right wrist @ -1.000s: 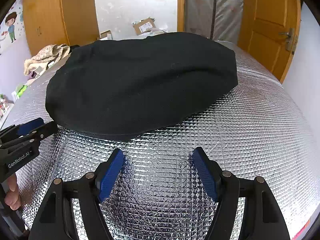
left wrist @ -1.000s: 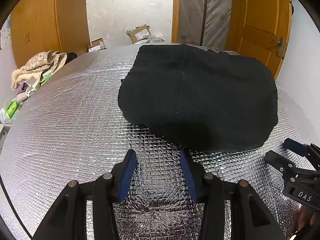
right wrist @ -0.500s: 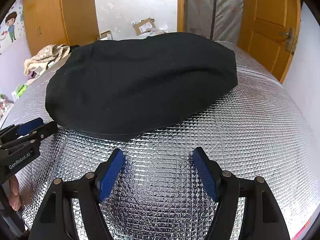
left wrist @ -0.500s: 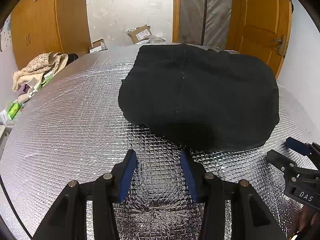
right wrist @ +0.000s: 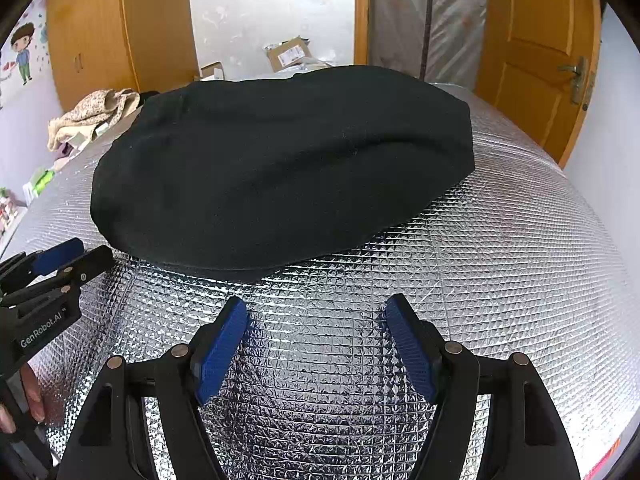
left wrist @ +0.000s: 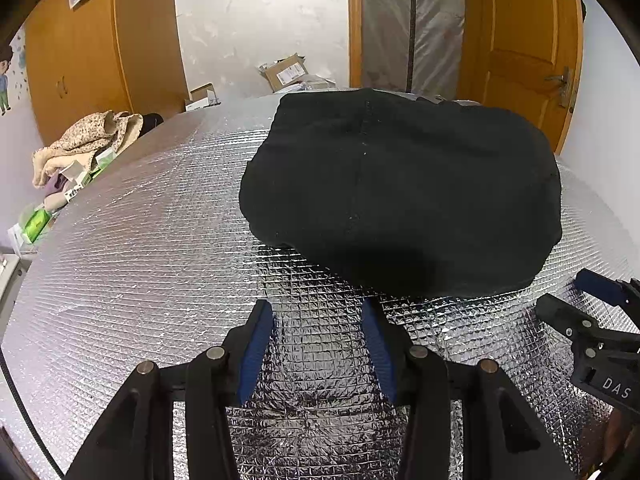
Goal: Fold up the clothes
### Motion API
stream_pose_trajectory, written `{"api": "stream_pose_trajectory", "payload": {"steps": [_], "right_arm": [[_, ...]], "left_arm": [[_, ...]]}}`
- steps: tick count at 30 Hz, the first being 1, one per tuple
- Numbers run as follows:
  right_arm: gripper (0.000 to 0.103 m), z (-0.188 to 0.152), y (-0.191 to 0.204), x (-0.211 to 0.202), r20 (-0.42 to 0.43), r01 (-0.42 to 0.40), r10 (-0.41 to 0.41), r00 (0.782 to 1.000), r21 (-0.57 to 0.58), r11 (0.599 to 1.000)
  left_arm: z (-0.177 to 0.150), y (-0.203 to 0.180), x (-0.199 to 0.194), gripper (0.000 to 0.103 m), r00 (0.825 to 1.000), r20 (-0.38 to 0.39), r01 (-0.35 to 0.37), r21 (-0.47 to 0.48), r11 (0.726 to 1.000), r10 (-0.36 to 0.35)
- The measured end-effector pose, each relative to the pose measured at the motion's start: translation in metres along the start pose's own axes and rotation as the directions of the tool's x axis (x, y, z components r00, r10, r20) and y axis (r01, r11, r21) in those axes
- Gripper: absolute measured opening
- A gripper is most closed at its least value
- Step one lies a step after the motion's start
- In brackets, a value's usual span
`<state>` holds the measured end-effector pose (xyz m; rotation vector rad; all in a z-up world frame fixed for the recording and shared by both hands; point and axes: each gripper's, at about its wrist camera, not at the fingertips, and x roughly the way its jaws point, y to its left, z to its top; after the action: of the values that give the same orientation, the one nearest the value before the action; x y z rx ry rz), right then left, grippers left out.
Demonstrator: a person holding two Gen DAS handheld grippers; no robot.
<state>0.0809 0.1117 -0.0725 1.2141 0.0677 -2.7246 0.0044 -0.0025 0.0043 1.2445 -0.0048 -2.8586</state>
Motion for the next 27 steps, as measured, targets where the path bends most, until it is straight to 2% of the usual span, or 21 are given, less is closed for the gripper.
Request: {"api": "stream_pose_trajectory", "payload": {"steps": [14,20,27], "right_arm": [[0.076,0.005,-0.048,0.009,-0.019,-0.005,0.004,1.000,-0.008,1.000],[0.076,0.014,-0.085,0.013,-0.076,-0.062,0.056,0.996,-0.084,0.995],[0.076,0.016,-0.144,0.016,-0.086,-0.078,0.070,0.994,-0.084,0.993]], "left_arm": [[-0.003,-0.009,-0.001,0.047,1.000,0.000,0.002,-0.005,1.000,-0.002],[-0.005,-0.012,-0.003,0.047,1.000,0.002,-0.007,0.004,1.000,0.007],[-0.004,-0.014,-0.001,0.047,1.000,-0.004,-0.020,0.028,0.999,0.020]]}}
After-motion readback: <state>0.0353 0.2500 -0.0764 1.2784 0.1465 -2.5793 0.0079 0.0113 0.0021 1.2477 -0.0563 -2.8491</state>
